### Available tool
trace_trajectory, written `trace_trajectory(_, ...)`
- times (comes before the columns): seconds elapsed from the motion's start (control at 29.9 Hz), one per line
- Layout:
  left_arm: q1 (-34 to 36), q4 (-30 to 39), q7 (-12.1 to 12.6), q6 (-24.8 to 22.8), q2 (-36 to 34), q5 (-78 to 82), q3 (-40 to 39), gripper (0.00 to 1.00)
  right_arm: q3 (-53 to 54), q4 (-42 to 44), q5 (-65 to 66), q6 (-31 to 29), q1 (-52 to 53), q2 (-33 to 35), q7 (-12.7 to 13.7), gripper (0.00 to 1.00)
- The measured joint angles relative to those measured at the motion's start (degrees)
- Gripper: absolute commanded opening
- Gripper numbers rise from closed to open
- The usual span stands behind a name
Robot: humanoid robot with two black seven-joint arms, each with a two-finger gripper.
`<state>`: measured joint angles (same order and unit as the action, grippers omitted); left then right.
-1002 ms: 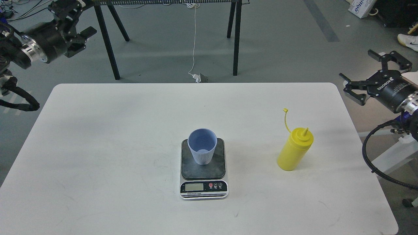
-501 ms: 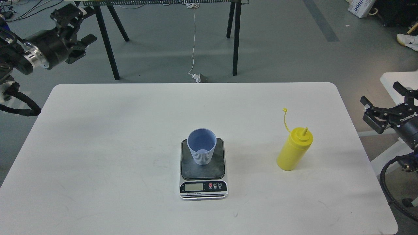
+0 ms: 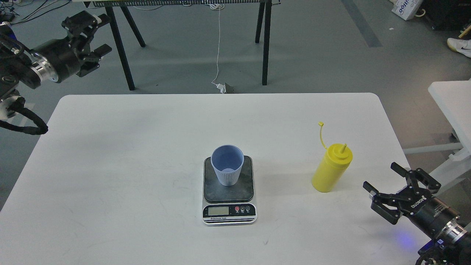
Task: Pour seasoning into cup on scale with both arms
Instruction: 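Lower the right gripper toward the base of the yellow bottle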
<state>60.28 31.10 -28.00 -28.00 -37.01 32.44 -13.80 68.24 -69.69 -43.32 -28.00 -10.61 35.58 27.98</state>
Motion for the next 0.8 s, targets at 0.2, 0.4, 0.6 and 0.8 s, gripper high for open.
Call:
trace_trajectory(0.2,-1.0,0.0,0.0,0.0,0.0,0.1,-0.1,0.95,-3.1,3.3,1.7,0.0,2.6,-4.9,0.0,0.99)
trace_trajectory(0.4,-1.6,0.0,0.0,0.0,-0.1,0.1,-0.1,0.95,-4.6,7.5,3.3,0.0,4.2,-8.8,0.0,0.99)
trace_trajectory(0.6,-2.2,0.0,0.0,0.0,-0.3,0.2,-0.1,0.95,-4.8,10.0,5.3,0.0,5.0,-11.2,0.0,0.99)
trace_trajectory(0.8,-2.3,0.0,0.0,0.0,-0.2,0.1,-0.1,0.95,-4.8,12.0,6.2,0.0,6.9,-12.2,0.0,0.99)
